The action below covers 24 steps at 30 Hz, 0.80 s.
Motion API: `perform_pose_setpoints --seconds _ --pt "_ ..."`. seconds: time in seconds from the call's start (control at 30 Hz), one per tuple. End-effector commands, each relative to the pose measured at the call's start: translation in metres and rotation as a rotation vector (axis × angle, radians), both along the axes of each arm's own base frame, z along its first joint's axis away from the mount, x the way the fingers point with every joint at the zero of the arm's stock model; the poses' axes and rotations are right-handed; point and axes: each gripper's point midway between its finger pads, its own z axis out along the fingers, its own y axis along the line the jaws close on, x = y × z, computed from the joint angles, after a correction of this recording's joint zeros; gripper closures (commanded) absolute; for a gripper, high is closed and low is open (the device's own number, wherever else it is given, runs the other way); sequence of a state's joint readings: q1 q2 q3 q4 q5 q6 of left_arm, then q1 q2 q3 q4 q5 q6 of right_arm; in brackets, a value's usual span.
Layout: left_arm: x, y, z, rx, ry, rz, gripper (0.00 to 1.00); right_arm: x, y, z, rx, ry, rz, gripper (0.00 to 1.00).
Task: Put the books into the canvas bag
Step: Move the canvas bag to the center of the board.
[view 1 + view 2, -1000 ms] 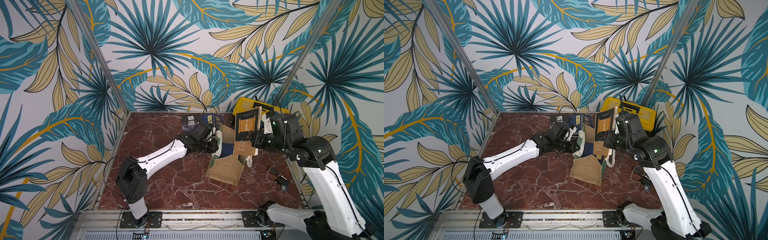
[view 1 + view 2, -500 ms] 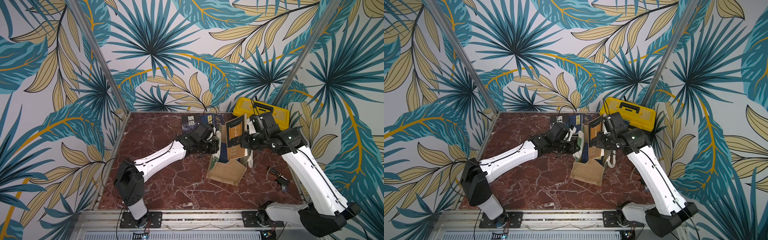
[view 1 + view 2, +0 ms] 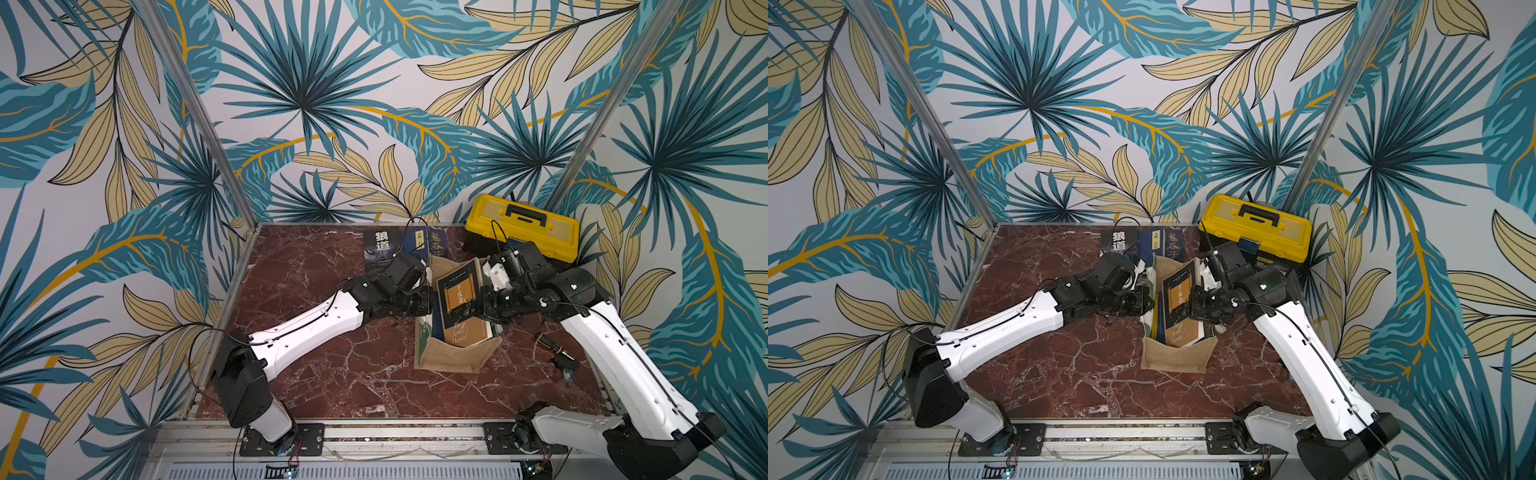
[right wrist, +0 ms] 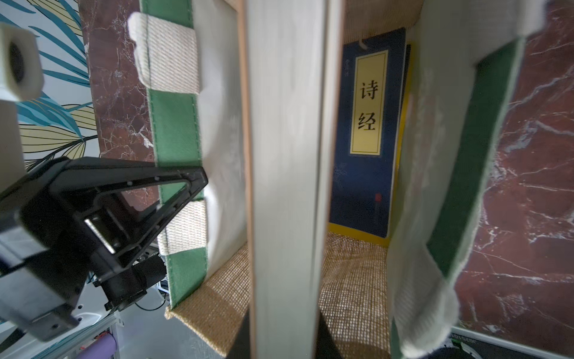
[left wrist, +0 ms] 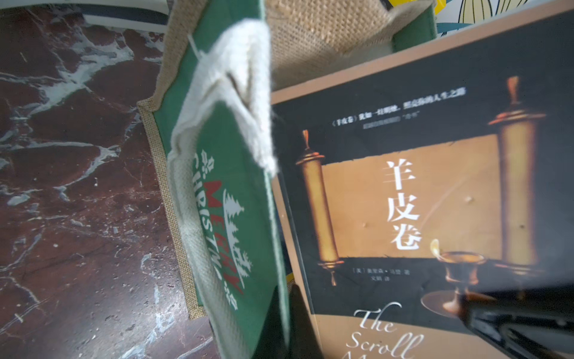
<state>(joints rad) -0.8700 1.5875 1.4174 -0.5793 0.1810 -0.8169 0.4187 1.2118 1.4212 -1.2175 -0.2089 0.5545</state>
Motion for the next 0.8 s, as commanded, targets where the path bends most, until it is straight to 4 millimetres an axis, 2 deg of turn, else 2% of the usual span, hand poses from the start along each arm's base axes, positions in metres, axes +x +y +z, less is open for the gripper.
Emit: perform_pose_setpoints --seconds 0.0,0.17,0.27,0.37,0.5,0.6,0.77 --pt "0.0 0.002 0.025 -0.051 -0.055 0.003 1.0 0.013 0.015 -0.016 0.066 0.011 -0.012 1.0" --pt "0.003 0.007 0.028 -0.027 -0.074 0.006 1.0 0.042 0.03 -0.035 0.124 -0.008 -0.068 1.0" --pt "0.005 0.011 0.03 -0.026 -0.075 0.007 1.0 0.052 0.036 -0.044 0.153 -0.013 -0.089 1.0" --pt "0.007 0.02 0.032 -0.023 -0.073 0.011 1.0 0.054 0.047 -0.056 0.198 0.024 -0.087 1.0" --pt "0.012 0.049 0.036 -0.001 -0.081 0.038 1.0 0.053 0.061 -0.067 0.2 0.043 -0.07 1.0" --pt "0.015 0.075 0.043 0.009 -0.126 0.072 1.0 0.052 0.085 -0.073 0.208 0.05 -0.027 1.0" --pt "0.014 0.138 0.046 0.061 -0.143 0.172 1.0 0.058 0.136 -0.08 0.218 0.051 0.043 1.0"
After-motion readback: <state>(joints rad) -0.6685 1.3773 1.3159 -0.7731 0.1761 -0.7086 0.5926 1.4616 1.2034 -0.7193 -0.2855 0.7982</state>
